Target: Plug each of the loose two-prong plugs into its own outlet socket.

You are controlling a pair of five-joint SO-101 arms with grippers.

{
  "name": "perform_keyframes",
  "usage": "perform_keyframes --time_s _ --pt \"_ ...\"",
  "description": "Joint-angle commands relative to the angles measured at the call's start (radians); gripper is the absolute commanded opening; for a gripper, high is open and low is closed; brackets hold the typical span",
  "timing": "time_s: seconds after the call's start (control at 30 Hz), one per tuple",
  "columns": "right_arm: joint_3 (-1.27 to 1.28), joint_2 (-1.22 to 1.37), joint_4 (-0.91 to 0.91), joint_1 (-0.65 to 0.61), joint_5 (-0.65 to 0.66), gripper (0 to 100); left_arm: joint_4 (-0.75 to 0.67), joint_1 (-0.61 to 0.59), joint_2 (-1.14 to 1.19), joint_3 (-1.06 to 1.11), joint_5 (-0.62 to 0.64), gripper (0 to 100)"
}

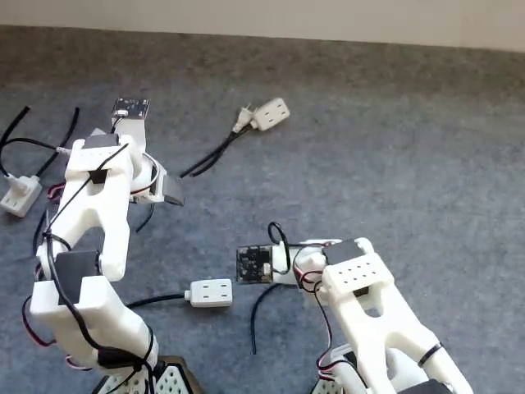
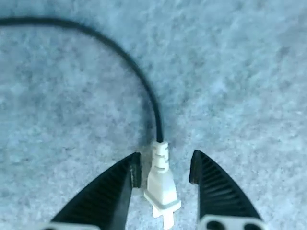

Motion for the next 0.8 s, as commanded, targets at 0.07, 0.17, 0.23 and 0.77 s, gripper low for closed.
perform_keyframes --time_s 0.07,0.17,0.23,0.77 --pt "0.019 -0.024 -0.019 0.019 0.054 12.5 0.0 0.01 -0.038 -0.005 0.006 33" --pt "0.018 -0.024 -0.019 0.018 0.054 11.5 0.0 0.01 -0.038 -0.005 0.006 33" --pt "0.018 -0.022 -0.021 0.008 0.052 11.5 0.0 0.01 -0.039 -0.005 0.006 33" --pt "-0.099 0.343 -0.09 -0.001 -0.011 11.1 0.0 0.008 -0.042 -0.005 0.006 33"
